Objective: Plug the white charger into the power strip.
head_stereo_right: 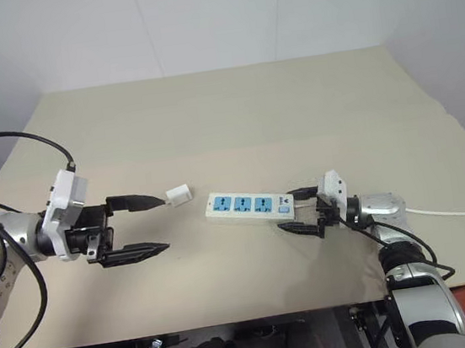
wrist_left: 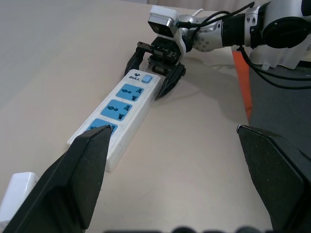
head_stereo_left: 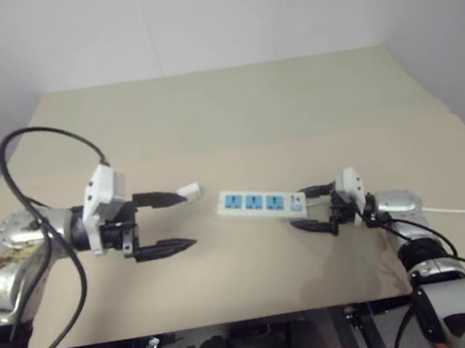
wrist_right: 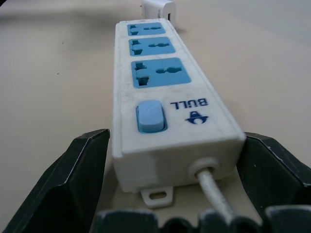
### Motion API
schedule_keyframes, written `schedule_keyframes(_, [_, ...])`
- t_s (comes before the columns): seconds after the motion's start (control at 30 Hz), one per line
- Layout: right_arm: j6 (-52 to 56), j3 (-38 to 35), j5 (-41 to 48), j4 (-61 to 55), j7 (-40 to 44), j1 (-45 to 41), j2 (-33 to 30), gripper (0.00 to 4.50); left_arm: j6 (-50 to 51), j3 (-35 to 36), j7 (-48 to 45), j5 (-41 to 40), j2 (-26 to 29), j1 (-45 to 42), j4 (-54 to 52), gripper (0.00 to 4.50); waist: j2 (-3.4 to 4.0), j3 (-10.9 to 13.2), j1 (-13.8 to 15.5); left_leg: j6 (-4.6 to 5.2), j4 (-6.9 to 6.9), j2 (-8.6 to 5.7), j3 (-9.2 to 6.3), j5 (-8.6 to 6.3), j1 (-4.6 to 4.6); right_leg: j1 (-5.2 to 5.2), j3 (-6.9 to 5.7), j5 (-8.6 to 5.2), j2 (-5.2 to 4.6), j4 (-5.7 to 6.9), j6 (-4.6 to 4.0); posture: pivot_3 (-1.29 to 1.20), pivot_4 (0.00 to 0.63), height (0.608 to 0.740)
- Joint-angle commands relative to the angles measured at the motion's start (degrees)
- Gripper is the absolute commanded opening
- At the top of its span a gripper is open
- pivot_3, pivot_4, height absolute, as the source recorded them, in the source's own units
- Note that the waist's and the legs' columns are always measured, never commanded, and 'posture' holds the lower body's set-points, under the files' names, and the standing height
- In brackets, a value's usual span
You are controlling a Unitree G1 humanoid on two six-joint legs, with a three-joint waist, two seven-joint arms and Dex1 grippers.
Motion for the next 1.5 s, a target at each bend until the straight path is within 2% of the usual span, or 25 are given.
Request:
schedule_keyframes(0.03, [-1.77,-0.98,0.31,0.93,0.39,-1.24,0.45,4.47,0.0,2.18,0.19,-1.05,0.86,0.22,-1.52,4.5,0.0,0.0,-0.02,-0.01,0.0,0.0,0.01,0.0,0.0,0.0,0.01,0.0,0.0,0.0,0.0,0.0,0.15,0.74])
schedule_keyframes(0.1, [-1.31,-1.13,0.74,1.63,0.88,-1.63,0.87,4.3,-0.04,2.27,0.25,-1.01,0.9,0.26,-1.54,4.5,0.0,0.0,-0.02,-0.01,-0.01,0.01,0.01,0.01,0.02,0.0,0.01,0.0,0.0,0.01,-0.01,0.0,0.15,0.74])
schedule_keyframes(0.23, [-0.84,-1.36,1.09,2.67,2.18,-2.18,1.24,3.42,0.04,2.27,0.63,-1.06,0.82,0.46,-1.98,4.5,0.0,0.0,-0.03,-0.02,-0.01,0.01,0.02,0.01,0.02,-0.01,0.02,0.01,0.01,0.02,-0.02,0.0,0.15,0.74])
schedule_keyframes(0.5, [-1.01,-2.58,2.65,-0.09,4.8,-0.37,1.21,3.42,-0.13,1.85,1.04,-0.82,0.6,0.65,-2.39,4.5,0.0,0.0,0.03,-0.04,-0.04,0.01,0.06,0.03,-0.09,-0.22,0.05,0.02,0.01,0.07,-0.03,0.0,0.15,0.74])
schedule_keyframes(0.7, [0.29,-2.18,5.93,-11.79,10.24,4.94,-0.46,3.42,0.2,0.47,1.09,0.14,1.17,-2.81,-0.7,4.5,0.0,0.0,0.2,-0.08,-0.03,0.01,0.07,0.04,-0.33,-0.43,0.07,0.02,0.0,0.09,-0.03,0.0,0.15,0.74])
schedule_keyframes(0.93, [3.78,3.31,5.87,-21.12,9.2,9.29,2.64,3.42,3.88,-8.47,6.36,6.56,-0.75,-14.37,1.83,4.5,-0.01,-0.01,-0.14,-0.13,-0.01,0.0,0.1,0.08,-0.24,-0.39,0.07,0.03,0.01,0.2,-0.04,0.0,0.15,0.74])
schedule_keyframes(1.13, [5.5,7.35,3.49,-22.55,6.02,10.75,5.49,3.42,5.69,-20.54,9.39,20.47,-0.45,-25.84,6.62,4.5,-0.02,-0.01,-0.17,-0.15,0.02,0.0,0.13,0.09,-0.27,-0.43,0.08,0.04,0.06,0.22,-0.05,0.0,0.15,0.74])
schedule_keyframes(1.3, [3.58,8.61,1.21,-20.54,3.4,11.52,7.15,3.42,8.38,-25.08,5.98,22.99,-3.63,-35.59,12.86,4.5,-0.12,-0.07,-0.43,-0.15,0.02,0.05,0.12,0.1,-0.22,-0.41,0.08,0.04,0.13,0.27,-0.05,0.0,0.15,0.74])
schedule_keyframes(1.5, [2.14,9.28,-1.8,-18.09,0.2,11.49,8.1,3.42,8.64,-37.91,-2.73,33.45,-5.25,-47.77,25.64,4.5,-0.42,-0.27,-1.57,-0.16,0.02,0.12,0.18,0.11,0.19,-0.1,0.1,0.03,0.21,0.35,-0.05,0.0,0.15,0.74])
